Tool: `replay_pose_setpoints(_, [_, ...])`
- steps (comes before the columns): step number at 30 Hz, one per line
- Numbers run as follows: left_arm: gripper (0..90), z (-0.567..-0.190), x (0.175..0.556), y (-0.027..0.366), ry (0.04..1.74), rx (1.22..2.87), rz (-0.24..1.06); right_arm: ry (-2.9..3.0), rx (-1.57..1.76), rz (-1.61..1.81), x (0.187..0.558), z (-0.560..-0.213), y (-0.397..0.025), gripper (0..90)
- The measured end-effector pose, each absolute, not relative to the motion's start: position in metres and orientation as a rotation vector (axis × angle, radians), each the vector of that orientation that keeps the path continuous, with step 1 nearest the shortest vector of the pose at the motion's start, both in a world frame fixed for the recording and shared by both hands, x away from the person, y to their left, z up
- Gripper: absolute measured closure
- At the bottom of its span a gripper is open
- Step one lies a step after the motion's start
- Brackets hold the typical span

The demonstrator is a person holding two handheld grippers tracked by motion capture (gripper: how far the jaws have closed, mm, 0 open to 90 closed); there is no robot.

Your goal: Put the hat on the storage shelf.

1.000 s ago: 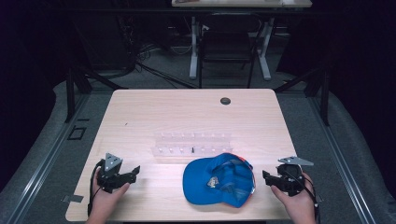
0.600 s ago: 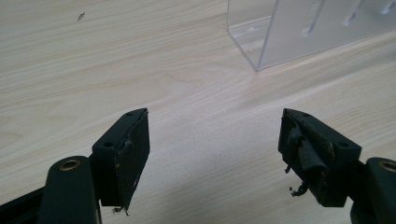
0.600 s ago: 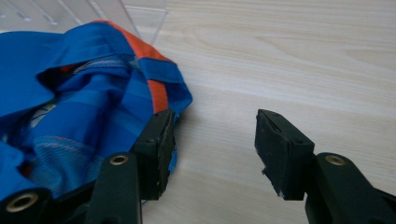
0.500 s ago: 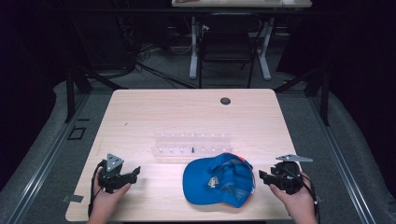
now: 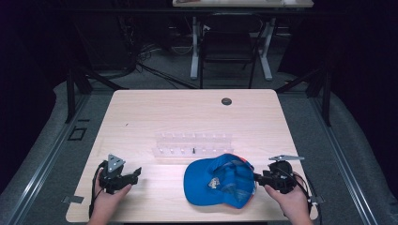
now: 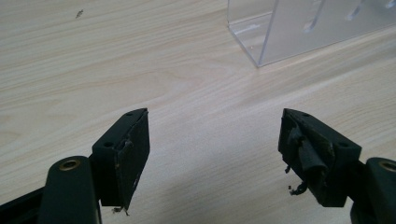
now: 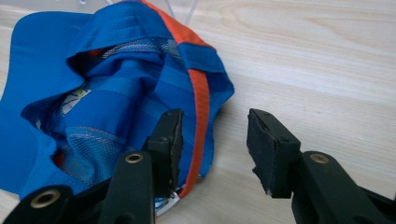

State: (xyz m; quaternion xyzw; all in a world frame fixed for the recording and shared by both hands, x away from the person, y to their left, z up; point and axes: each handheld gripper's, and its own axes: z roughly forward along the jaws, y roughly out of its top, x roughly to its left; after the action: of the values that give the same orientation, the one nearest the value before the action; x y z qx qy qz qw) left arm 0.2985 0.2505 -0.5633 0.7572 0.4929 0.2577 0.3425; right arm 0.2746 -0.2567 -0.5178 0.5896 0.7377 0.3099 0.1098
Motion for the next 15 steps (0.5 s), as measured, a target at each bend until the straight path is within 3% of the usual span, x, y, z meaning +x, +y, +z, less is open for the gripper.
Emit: replay_pose_setpoints(15, [25.0,-0.564,0.3,0.25,1.28,1.979,0.669,2.237,1.816,0.965,0.284,-0.538,-0.247,60.1])
